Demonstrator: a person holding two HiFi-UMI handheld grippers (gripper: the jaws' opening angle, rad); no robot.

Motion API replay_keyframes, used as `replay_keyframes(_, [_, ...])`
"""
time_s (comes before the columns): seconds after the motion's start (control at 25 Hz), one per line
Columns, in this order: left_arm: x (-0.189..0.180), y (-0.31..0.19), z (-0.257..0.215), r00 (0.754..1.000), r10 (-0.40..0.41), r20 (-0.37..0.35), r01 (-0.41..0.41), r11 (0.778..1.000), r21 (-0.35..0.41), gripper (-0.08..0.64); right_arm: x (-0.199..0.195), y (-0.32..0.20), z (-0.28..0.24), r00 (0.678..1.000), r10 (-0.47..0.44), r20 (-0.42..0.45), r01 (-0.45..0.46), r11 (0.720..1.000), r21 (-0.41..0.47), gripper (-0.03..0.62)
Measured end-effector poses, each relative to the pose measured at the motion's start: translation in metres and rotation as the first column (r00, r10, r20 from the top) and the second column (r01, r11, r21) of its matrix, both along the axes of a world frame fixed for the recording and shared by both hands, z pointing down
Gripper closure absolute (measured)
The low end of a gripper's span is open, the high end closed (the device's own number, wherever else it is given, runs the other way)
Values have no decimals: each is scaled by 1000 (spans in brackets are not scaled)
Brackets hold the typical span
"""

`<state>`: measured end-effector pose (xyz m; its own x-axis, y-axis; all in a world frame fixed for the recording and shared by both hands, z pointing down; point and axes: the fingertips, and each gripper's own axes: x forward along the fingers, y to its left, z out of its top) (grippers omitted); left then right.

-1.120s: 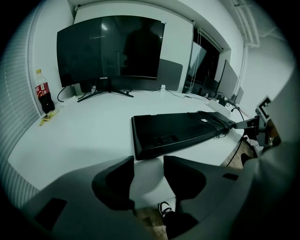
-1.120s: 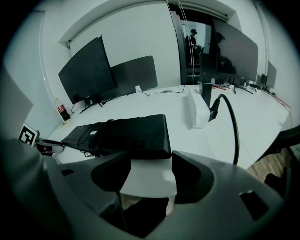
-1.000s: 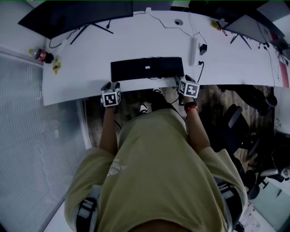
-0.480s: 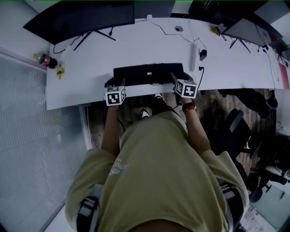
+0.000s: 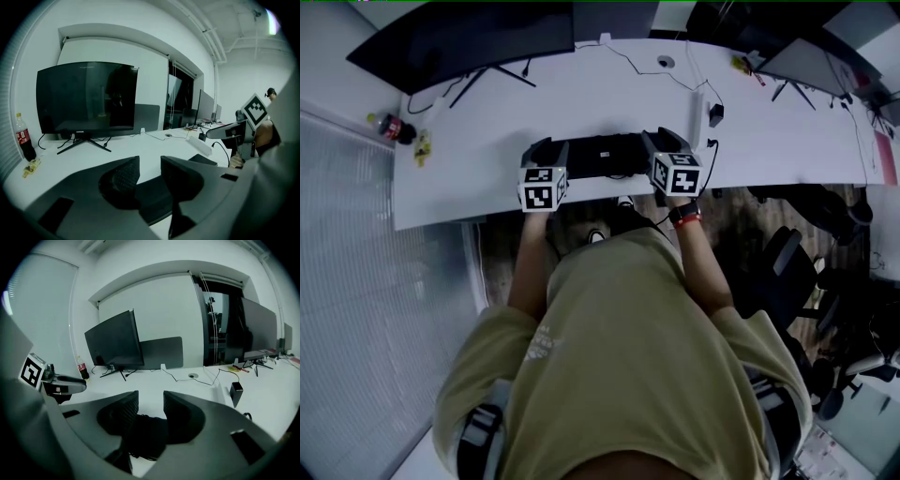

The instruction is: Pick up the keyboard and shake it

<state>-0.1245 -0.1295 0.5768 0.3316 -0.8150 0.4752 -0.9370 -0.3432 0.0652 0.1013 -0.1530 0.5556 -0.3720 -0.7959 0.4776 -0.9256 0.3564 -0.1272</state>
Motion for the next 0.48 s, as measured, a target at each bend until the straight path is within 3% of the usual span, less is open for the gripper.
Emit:
replay_keyframes(0.24, [13,-9,-35,999,4,-34,-1,997,76,467,-12,-7,-36,999,-37,26,35,997,69,420])
replay_keyframes(0.48, [19,-19,-70,999,11,-51,-3,989,150,493,-13,-13,-60,999,-23,30,19,992,128,480])
